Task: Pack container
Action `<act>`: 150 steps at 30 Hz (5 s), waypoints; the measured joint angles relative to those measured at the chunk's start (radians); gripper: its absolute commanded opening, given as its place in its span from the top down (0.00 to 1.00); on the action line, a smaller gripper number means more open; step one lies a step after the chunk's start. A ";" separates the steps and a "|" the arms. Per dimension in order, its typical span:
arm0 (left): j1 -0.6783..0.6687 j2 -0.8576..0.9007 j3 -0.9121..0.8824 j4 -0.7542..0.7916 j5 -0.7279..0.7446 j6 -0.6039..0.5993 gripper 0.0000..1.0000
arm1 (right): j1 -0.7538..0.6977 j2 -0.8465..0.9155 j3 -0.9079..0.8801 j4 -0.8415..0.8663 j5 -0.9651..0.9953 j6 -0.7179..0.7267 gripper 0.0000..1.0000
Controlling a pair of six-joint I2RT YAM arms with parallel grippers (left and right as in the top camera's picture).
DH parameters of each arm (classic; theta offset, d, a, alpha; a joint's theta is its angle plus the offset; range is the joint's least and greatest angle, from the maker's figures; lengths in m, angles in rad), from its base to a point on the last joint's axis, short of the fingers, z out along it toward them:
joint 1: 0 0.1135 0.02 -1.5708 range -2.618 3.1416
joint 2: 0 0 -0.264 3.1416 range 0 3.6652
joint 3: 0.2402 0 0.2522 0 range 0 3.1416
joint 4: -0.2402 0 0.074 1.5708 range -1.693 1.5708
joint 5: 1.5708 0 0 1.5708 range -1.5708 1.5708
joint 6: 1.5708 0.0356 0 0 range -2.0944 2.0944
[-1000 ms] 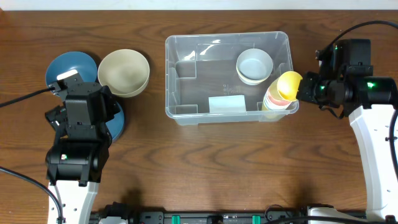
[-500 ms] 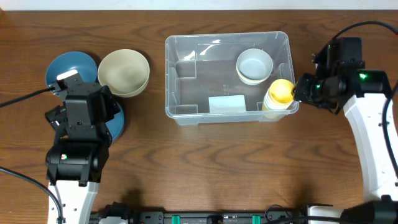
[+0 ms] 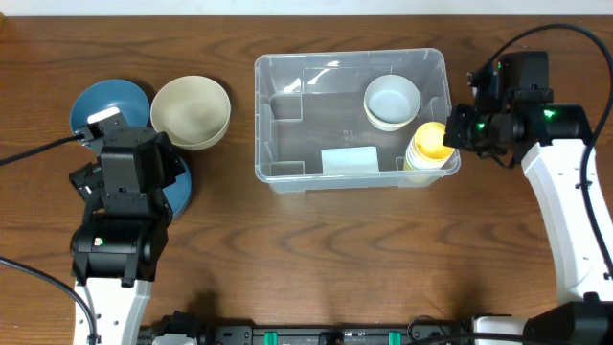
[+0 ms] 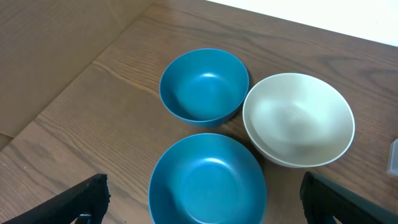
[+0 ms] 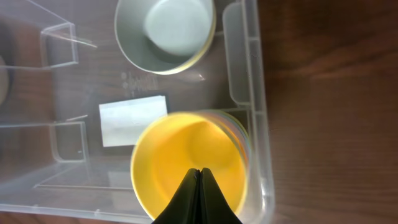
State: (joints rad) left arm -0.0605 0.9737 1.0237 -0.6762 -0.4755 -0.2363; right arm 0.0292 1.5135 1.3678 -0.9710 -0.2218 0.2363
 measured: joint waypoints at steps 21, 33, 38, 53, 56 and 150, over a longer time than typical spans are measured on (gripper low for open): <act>0.000 0.000 0.000 0.000 0.000 0.000 0.02 | 0.055 0.051 0.000 0.086 -0.012 0.000 0.99; 0.000 0.000 0.000 0.000 0.000 0.000 0.02 | 0.055 0.051 0.000 0.104 -0.011 0.000 0.99; 0.000 0.000 0.000 0.000 0.000 0.000 0.02 | 0.055 0.054 0.000 0.105 -0.011 0.000 0.99; 0.000 0.000 0.000 0.000 0.000 0.000 0.02 | 0.055 0.116 0.000 0.105 -0.010 0.000 0.99; 0.000 0.000 0.000 0.000 0.000 0.000 0.02 | 0.055 0.116 0.000 0.105 -0.010 0.000 0.99; 0.000 0.000 0.000 -0.001 0.000 0.000 0.02 | 0.055 0.255 0.368 -0.317 -0.020 -0.014 0.92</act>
State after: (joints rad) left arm -0.0605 0.9737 1.0237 -0.6769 -0.4755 -0.2363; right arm 0.0845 1.7687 1.7355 -1.2884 -0.2420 0.2222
